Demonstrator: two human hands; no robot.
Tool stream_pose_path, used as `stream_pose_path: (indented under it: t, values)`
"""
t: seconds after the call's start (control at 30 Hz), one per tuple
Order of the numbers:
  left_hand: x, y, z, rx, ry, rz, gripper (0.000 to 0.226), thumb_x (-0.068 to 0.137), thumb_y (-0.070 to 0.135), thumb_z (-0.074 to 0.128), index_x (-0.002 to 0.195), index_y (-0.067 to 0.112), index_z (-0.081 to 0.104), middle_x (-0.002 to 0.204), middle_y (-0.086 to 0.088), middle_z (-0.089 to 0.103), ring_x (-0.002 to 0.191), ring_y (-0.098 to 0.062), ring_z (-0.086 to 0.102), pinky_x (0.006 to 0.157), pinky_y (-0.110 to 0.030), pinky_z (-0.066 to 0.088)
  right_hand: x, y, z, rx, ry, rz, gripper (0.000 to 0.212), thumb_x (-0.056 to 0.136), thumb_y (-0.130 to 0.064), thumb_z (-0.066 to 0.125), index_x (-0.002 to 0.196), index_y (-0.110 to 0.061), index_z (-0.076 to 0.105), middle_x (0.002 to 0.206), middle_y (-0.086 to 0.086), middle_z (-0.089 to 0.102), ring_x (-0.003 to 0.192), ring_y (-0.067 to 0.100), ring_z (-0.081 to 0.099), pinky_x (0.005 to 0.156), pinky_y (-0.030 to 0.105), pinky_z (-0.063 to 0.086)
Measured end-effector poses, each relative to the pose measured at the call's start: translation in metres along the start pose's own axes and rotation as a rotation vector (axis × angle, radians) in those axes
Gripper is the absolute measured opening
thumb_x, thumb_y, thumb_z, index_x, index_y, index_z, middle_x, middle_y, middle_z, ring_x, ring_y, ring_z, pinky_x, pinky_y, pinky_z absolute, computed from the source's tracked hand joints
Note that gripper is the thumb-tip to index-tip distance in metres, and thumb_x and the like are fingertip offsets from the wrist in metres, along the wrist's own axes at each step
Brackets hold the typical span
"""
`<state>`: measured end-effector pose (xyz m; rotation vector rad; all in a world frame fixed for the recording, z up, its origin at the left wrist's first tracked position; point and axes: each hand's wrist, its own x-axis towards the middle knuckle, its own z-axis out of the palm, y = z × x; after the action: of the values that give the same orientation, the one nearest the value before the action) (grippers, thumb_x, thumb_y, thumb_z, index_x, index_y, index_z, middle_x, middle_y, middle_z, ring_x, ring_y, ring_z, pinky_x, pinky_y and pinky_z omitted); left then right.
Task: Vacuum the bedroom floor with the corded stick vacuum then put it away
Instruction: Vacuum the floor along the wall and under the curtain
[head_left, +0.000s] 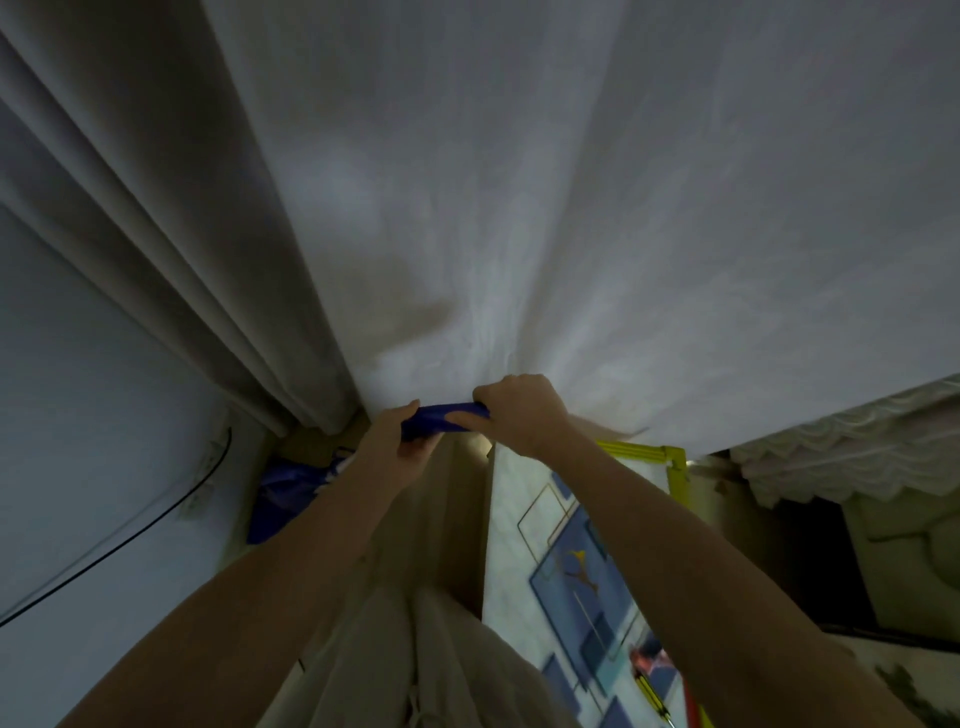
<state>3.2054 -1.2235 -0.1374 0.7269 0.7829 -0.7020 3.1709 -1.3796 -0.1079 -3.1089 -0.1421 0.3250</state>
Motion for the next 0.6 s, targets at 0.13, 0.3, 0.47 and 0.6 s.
stream_pose_path:
  t: [0.13,0.3,0.47,0.6]
  values:
    - [0.000,-0.001,-0.006,-0.029,-0.010,0.000,0.005,0.096,0.003,0.049,0.095,0.006,0.052,0.111,-0.015,0.054,0.089,-0.028,0.055,0.106,-0.043,0.040,0.000,0.000,0.000,0.014,0.003,-0.025,0.060,0.095,-0.065,0.029,0.078,-0.014,0.058,0.054,-0.005,0.042,0.048,0.011,0.041,0.054,0.025,0.030]
    - [-0.010,-0.012,0.000,-0.046,-0.011,-0.030,0.012,0.095,-0.001,0.050,0.104,0.008,0.052,0.127,-0.017,0.050,0.113,-0.031,0.054,0.101,-0.043,0.041,-0.012,0.012,-0.006,0.026,-0.019,-0.077,0.061,0.095,-0.063,0.034,0.086,-0.012,0.066,0.066,0.001,0.056,0.058,0.016,0.052,0.061,0.028,0.041]
    - [-0.011,-0.016,0.013,-0.053,-0.052,-0.042,0.009,0.093,0.000,0.052,0.100,0.006,0.051,0.116,-0.017,0.051,0.095,-0.029,0.055,0.098,-0.043,0.044,-0.008,0.027,-0.030,-0.021,0.007,-0.068,0.062,0.093,-0.065,0.037,0.082,-0.012,0.066,0.063,0.001,0.054,0.058,0.017,0.049,0.059,0.028,0.038]
    - [-0.013,-0.009,0.017,-0.037,-0.049,-0.030,0.013,0.094,0.005,0.053,0.107,0.003,0.052,0.109,-0.008,0.056,0.098,-0.013,0.061,0.093,-0.028,0.047,0.003,0.025,-0.036,-0.011,-0.006,-0.078,0.060,0.093,-0.064,0.037,0.082,-0.012,0.066,0.063,0.000,0.052,0.058,0.016,0.047,0.057,0.026,0.034]
